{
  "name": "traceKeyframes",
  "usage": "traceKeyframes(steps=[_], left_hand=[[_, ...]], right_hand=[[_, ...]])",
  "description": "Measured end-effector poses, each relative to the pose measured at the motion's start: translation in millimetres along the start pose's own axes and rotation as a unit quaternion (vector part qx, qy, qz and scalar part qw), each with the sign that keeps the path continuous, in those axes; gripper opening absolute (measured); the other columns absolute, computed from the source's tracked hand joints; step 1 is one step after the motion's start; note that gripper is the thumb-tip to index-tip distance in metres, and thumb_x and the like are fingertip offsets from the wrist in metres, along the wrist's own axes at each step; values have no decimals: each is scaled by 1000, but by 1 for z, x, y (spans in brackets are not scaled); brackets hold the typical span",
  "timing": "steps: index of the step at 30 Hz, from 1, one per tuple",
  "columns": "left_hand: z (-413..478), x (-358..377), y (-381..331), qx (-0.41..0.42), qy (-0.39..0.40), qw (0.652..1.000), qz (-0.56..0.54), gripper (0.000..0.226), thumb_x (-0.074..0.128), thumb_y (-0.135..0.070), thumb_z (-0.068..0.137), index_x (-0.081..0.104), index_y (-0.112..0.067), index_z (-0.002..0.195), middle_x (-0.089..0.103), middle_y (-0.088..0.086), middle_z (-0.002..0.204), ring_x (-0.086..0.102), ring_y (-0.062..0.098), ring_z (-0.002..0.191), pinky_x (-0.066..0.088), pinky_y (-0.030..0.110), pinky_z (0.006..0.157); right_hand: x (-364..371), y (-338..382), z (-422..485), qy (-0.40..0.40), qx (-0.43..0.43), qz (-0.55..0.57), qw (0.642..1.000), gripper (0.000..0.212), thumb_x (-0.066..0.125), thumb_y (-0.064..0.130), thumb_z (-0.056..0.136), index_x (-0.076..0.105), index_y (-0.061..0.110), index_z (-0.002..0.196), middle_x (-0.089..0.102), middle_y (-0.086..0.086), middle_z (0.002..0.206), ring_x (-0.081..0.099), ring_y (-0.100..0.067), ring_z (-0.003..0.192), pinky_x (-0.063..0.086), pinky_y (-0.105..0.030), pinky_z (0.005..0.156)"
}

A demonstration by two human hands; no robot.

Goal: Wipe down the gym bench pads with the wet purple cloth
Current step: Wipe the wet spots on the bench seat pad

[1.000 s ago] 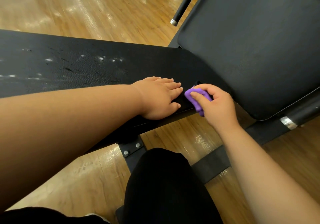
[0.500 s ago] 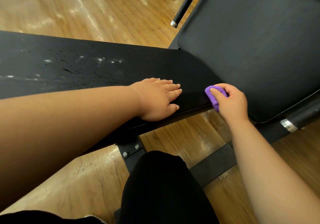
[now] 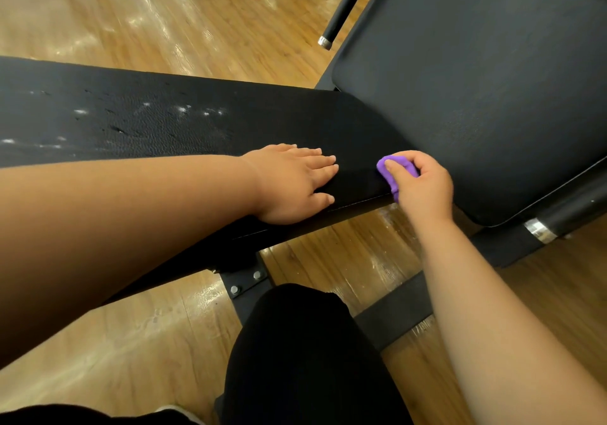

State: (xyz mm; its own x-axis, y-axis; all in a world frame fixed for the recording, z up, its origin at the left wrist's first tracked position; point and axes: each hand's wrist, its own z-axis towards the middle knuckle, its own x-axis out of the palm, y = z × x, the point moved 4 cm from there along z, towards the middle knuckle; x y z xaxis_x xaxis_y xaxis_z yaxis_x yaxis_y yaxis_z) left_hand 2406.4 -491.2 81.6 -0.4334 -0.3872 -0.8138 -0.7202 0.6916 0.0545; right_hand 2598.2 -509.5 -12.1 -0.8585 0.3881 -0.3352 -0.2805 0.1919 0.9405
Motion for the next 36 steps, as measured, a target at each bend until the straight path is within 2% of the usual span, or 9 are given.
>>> traceKeyframes(steps=[2, 5, 11, 17, 22, 24, 29, 34, 36], left_hand=[[2, -2, 0, -2, 8, 1000, -4, 61, 19, -51, 102, 2, -25, 155, -2, -8, 163, -5, 11, 149, -1, 32, 119], [5, -6, -1, -7, 8, 1000, -26, 62, 22, -53, 101, 8, -27, 155, 6, -9, 163, 0, 13, 149, 5, 35, 120], [21, -11, -5, -14, -6, 998, -56, 64, 25, -56, 100, 12, -27, 155, 11, -7, 162, 2, 15, 149, 10, 39, 122], [42, -8, -13, 2, -1, 999, -37, 72, 26, -62, 97, 7, -24, 155, 4, -7, 163, -1, 13, 149, 5, 34, 120], [44, -5, -12, 9, -2, 1000, -22, 84, 33, -70, 90, 6, -24, 155, 2, -7, 163, -2, 14, 150, 5, 36, 120], [45, -5, -12, 10, -6, 1000, -22, 85, 33, -71, 90, 6, -23, 155, 1, -7, 163, -1, 14, 150, 5, 36, 121], [46, -5, -11, 16, -16, 999, -35, 76, 28, -64, 95, 7, -22, 155, 3, -6, 163, 0, 13, 149, 5, 34, 121], [46, -6, -11, 17, -22, 999, -46, 67, 25, -56, 100, 8, -24, 155, 5, -6, 163, 1, 13, 149, 6, 34, 121], [46, -6, -11, 18, -27, 998, -47, 63, 23, -53, 101, 10, -23, 155, 7, -6, 163, 2, 13, 149, 6, 33, 120]], right_hand=[[8, 6, -11, 41, -23, 7, 999, 9, 63, 23, 92, 71, 21, 95, 68, 5, 79, 61, -7, 70, 52, -24, 60], [2, 5, -14, 78, -40, 6, 996, 11, 63, 26, 93, 72, 24, 99, 68, 8, 83, 63, -4, 72, 52, -16, 56], [-9, -14, 10, -27, 20, 0, 999, 9, 62, 21, 92, 71, 21, 93, 65, 11, 78, 59, -4, 73, 49, -20, 65], [-1, -8, -5, 36, -39, 3, 999, 9, 63, 24, 93, 69, 27, 98, 66, 16, 83, 60, 7, 72, 48, -10, 54], [-13, -25, 28, -49, 23, -23, 998, 8, 62, 21, 91, 69, 25, 91, 66, 8, 84, 64, -11, 87, 52, -26, 73], [-5, -17, 21, -46, 10, -18, 999, 9, 62, 19, 90, 69, 25, 88, 65, 13, 79, 61, 0, 76, 50, -21, 70], [0, -6, 0, 35, -40, 3, 999, 10, 63, 21, 93, 69, 29, 92, 65, 14, 82, 58, 7, 67, 48, -13, 54], [-17, -27, 31, -55, 42, 6, 998, 7, 64, 18, 90, 69, 22, 89, 63, 13, 76, 59, -7, 77, 51, -26, 73], [-9, -24, 27, -44, 30, 8, 999, 8, 64, 18, 89, 70, 23, 87, 65, 12, 74, 59, -6, 72, 51, -27, 69]])
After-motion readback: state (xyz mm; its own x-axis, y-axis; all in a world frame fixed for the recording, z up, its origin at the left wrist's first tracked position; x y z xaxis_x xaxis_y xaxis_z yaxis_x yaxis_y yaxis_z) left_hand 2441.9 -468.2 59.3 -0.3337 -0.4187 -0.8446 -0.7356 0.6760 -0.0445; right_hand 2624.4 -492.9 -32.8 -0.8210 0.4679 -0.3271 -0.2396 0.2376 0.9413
